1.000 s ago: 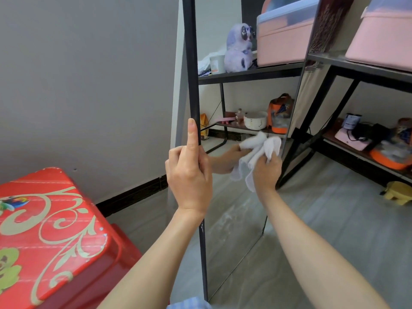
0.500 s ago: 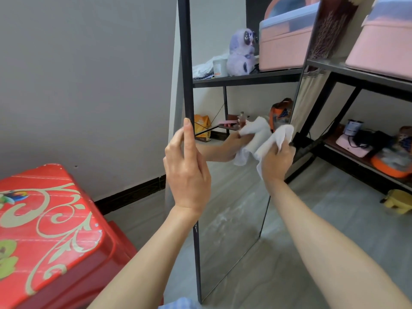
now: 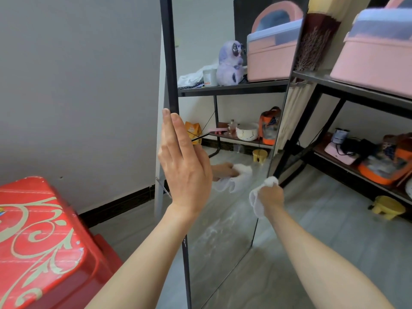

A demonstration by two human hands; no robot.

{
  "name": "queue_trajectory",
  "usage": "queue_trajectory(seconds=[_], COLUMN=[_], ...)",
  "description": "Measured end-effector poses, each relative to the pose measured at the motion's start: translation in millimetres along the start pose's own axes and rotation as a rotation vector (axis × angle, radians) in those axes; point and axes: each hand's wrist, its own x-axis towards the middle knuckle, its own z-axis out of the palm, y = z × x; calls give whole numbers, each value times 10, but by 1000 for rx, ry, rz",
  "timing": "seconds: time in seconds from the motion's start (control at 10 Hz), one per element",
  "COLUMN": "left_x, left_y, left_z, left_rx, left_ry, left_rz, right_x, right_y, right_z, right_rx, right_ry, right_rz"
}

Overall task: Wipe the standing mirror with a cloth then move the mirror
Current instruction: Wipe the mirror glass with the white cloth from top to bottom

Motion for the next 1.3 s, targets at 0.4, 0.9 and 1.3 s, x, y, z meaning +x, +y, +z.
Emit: queue_trajectory(seconds=[0.4, 0.9, 1.3], left_x=[-13, -42, -58], left_y=[-70, -48, -46], left_z=[101, 73, 89], left_rx=[95, 79, 79], left_ry=[74, 53, 60], left_rz=[55, 34, 18], right_x=[359, 521, 594], right_y=[11, -824, -156], right_z=[214, -17, 2], right_rx=[-176, -43, -215], right_ry=[-28, 392, -65], right_rz=[-164, -585, 7])
